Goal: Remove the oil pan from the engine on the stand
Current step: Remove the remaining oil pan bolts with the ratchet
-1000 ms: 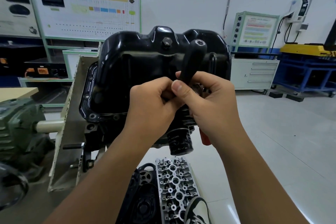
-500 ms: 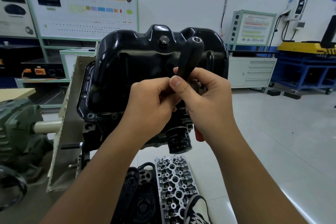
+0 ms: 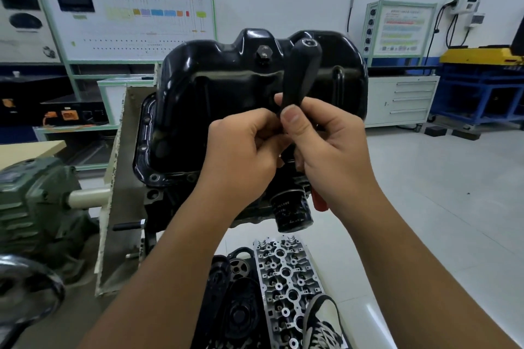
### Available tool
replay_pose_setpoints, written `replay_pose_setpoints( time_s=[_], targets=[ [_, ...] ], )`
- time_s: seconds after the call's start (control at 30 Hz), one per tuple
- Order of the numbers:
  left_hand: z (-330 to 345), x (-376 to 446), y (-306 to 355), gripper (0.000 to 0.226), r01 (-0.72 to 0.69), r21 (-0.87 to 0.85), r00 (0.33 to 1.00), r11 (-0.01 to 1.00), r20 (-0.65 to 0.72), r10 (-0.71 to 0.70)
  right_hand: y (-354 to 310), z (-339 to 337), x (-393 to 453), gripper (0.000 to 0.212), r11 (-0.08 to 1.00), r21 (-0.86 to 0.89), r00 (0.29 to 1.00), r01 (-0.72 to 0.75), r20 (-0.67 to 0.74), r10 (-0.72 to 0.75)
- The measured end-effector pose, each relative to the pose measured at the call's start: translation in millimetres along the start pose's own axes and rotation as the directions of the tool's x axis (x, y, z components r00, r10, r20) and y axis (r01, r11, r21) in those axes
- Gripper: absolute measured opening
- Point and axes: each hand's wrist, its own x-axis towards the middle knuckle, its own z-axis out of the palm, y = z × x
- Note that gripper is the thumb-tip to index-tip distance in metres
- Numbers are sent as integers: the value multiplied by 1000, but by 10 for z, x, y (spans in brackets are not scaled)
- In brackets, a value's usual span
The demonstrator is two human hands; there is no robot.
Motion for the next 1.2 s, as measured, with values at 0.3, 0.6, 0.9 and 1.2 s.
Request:
replay_pose_setpoints(
  time_s=[0.3, 0.6, 0.9, 1.2],
  targets=[
    [-29, -20, 7, 26, -75, 44, 995, 996, 64, 72, 14, 75, -22, 25, 1000, -13, 999, -11, -41, 11],
    [-34, -12, -23, 9, -10, 76, 999, 997, -34, 12, 66, 138, -37, 16, 984, -127, 980, 126, -138, -143],
    [-83, -14, -102, 4, -62, 73, 996, 995, 68, 57, 42, 36, -2, 23, 994, -104, 999, 44, -4, -45],
    [-33, -12, -98, 9, -70, 135, 997, 988, -11, 72, -55, -31, 37, 19, 927, -329, 962, 179, -137, -234]
  ],
)
